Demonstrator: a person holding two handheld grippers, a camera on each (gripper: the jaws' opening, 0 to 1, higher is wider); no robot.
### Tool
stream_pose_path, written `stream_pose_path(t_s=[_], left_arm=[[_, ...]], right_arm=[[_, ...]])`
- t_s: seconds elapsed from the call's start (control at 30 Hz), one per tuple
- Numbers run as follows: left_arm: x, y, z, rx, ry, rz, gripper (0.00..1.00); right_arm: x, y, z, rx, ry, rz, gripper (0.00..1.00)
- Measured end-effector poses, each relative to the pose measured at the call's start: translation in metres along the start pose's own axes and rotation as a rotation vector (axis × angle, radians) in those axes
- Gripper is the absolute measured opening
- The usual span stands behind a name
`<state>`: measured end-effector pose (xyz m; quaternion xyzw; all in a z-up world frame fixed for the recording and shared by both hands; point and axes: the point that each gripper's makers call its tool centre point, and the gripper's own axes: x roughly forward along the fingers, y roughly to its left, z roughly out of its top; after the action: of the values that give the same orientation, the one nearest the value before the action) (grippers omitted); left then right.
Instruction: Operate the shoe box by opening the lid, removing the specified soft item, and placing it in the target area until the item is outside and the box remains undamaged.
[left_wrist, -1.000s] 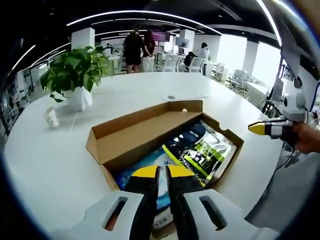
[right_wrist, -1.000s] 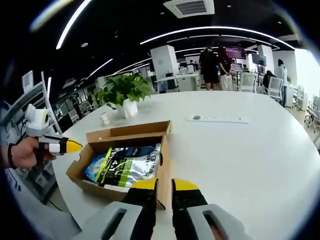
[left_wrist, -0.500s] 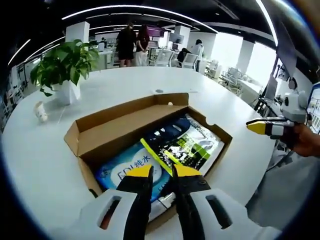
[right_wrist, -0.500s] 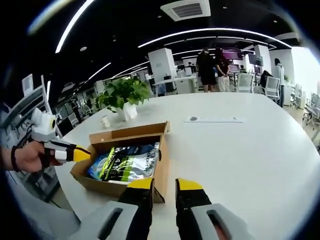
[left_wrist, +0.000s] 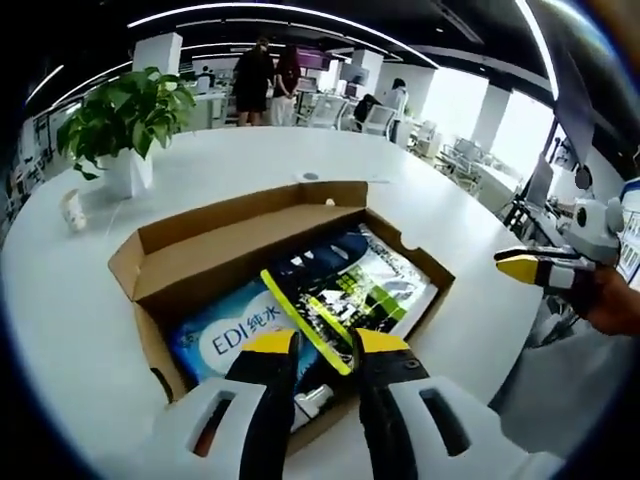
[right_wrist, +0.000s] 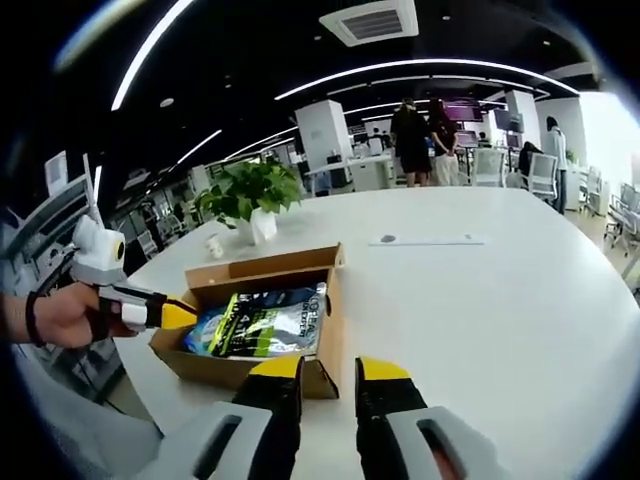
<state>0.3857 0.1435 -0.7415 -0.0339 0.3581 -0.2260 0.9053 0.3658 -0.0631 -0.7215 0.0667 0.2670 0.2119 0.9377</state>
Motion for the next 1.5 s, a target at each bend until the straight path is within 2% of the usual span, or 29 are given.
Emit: stream_pose_path(t_s=[0.37,0.97,1.5], left_arm=[[0.006,0.002,-0.011,-0.031,0.025,-0.002,0.23],[0.026,0.006,-0.022,-0.085,0.083,-0.021,0.26],[0.029,-0.008,-0.031,-0.155,0.116,-0.068,0.21]], right_arm=[[-0.003,0.004,-0.009,0.004,0.013,0.008,0.16],[-0.003,0.015,-0.012,0.015,0.022,0.041,0.21],[-0.004,0.01,-0.017,0.033,0.033,0.033,0.21]])
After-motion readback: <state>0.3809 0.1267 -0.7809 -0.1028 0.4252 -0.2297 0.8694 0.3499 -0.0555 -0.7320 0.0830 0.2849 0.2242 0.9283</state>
